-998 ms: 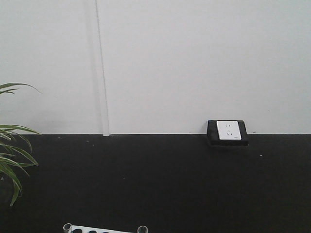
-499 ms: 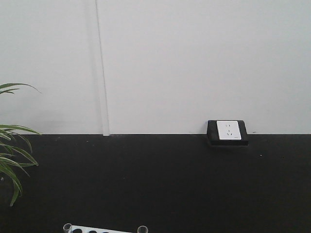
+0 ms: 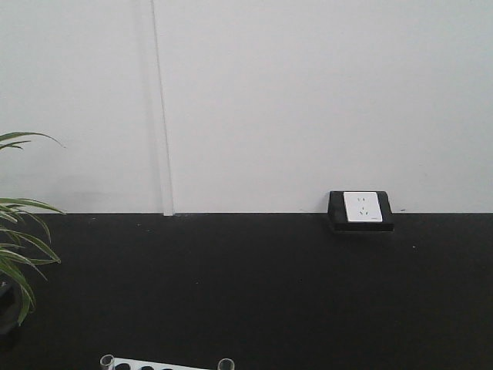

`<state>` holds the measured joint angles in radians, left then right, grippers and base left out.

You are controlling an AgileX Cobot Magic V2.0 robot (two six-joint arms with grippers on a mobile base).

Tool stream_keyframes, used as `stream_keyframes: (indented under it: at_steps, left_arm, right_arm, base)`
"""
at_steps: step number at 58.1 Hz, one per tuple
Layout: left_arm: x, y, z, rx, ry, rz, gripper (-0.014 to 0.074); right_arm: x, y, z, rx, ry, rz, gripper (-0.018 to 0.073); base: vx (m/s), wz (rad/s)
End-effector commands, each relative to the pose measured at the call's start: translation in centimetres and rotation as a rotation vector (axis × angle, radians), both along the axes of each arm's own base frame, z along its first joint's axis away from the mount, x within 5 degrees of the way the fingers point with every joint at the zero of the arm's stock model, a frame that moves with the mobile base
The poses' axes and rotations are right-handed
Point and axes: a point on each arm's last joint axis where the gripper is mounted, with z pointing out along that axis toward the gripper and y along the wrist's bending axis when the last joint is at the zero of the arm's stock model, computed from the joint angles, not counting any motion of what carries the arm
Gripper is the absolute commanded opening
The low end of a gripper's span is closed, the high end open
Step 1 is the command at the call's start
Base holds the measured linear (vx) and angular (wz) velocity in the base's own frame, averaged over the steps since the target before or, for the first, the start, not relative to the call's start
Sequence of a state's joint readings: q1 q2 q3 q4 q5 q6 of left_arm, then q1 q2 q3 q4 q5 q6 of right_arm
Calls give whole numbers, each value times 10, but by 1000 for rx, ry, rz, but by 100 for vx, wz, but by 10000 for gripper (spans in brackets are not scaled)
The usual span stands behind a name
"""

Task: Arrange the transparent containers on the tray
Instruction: 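Lower the left gripper onto a clear test tube in the rack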

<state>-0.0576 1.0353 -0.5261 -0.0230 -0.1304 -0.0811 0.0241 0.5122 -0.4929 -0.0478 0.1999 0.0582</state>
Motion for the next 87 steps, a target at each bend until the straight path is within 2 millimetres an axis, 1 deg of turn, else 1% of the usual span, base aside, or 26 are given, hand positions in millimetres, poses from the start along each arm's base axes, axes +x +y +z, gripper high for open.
stream_keyframes:
  at_steps: [1,5,11,21,30,39,44,49,60,64,68,76,87]
  left_arm:
    - [4,-11,7,-19,-98,-47,439]
    - [1,-19,-5,-21,-83,-84,439]
    - [-10,-31,-27,-34,-79,-140,439]
    - [-26,-42,-48,-94,-86,-198,440]
    - [-35,-51,-58,-30,-58,-294,440]
    - [-36,-56,-56,1,-93,-344,441]
    - [-34,-57,-55,-6,-122,-349,454]
    - [-27,-60,-54,-17,-157,-353,477]
    - [0,-72,-52,-10,-164,-381,533]
    - [7,-77,-51,-9,-160,-403,536]
    - [13,-79,-55,-9,-146,-408,536]
    - [18,-81,-65,-5,-107,-408,536]
    - [20,-81,-72,-1,-77,-408,534]
  right_arm:
    - [1,0,18,-4,-109,1,351]
    - [1,0,18,-4,-109,1,351]
    - [1,0,18,-4,-109,1,351]
    - [1,0,18,-4,-109,1,351]
    - [1,0,18,-4,-109,1,351]
    - [1,0,18,-4,-108,1,351]
    - [1,0,18,-4,-107,1,351]
    - [1,0,17,-4,-102,1,351]
    - [1,0,17,-4,-100,1,351]
    - [1,0,17,-4,-100,1,351]
    - [1,0,17,-4,-101,1,351]
    - [1,0,17,-4,-101,1,351]
    - [1,0,17,-4,-101,1,351]
  base:
    - [0,0]
    - [0,0]
    - [0,0]
    - [0,0]
    - [0,0]
    - [0,0]
    - [0,0]
    - [0,0]
    - [0,0]
    - [0,0]
    - [0,0]
    - [0,0]
    - [0,0]
